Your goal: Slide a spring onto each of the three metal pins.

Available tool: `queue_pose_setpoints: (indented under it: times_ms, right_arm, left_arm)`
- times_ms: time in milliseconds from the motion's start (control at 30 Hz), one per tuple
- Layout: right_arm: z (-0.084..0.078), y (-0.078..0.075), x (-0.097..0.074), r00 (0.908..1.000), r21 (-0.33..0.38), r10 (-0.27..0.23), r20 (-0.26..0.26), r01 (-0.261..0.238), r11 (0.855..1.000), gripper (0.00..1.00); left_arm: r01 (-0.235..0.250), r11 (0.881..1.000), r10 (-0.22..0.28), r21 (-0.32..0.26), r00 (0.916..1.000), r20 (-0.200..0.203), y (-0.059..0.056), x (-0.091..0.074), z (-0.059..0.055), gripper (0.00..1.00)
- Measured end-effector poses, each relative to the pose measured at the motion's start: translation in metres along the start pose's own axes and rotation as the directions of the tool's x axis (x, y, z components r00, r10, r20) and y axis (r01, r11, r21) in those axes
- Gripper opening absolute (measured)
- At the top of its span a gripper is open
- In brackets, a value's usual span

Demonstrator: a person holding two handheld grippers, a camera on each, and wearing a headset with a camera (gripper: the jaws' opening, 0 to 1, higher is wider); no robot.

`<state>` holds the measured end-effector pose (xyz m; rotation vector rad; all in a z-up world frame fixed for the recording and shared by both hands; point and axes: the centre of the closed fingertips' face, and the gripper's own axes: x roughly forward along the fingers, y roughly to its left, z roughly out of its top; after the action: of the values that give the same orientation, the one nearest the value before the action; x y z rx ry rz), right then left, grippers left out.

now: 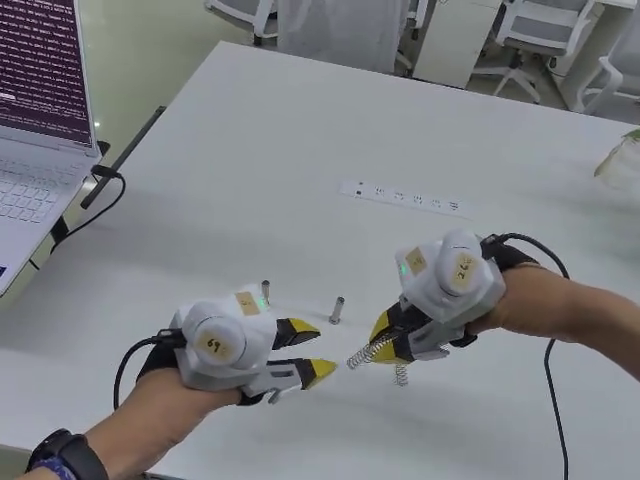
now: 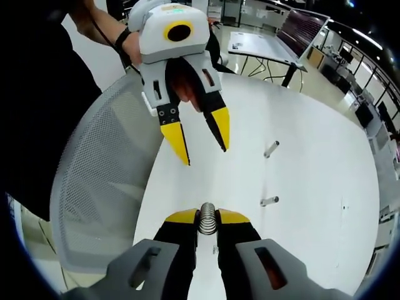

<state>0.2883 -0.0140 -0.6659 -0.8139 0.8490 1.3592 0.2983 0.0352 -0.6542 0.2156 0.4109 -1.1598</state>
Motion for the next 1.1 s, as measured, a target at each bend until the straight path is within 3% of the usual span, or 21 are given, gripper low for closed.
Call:
queue_pose_setpoints:
  times_ms: [300,500,1100]
  right_arm:
    - [-0.001,-0.016,0.008,0.9998,0.053,-0.018,-0.006,0.018,0.998,0.08]
    - [0.001,-0.026,0.012,0.9993,0.081,-0.034,-0.015,0.035,0.996,0.08]
    - [0.013,-0.053,0.022,0.9987,0.075,-0.040,-0.030,0.042,0.996,0.08]
  left_arm:
    - [-0.067,0.997,0.067,-0.038,0.9977,-0.007,0.018,-0.020,-0.011,0.24]
    - [-0.126,0.989,0.126,-0.079,0.9920,-0.008,0.031,-0.035,-0.020,0.26]
    - [-0.219,0.968,0.217,-0.120,0.9757,-0.033,0.047,-0.068,-0.043,0.34]
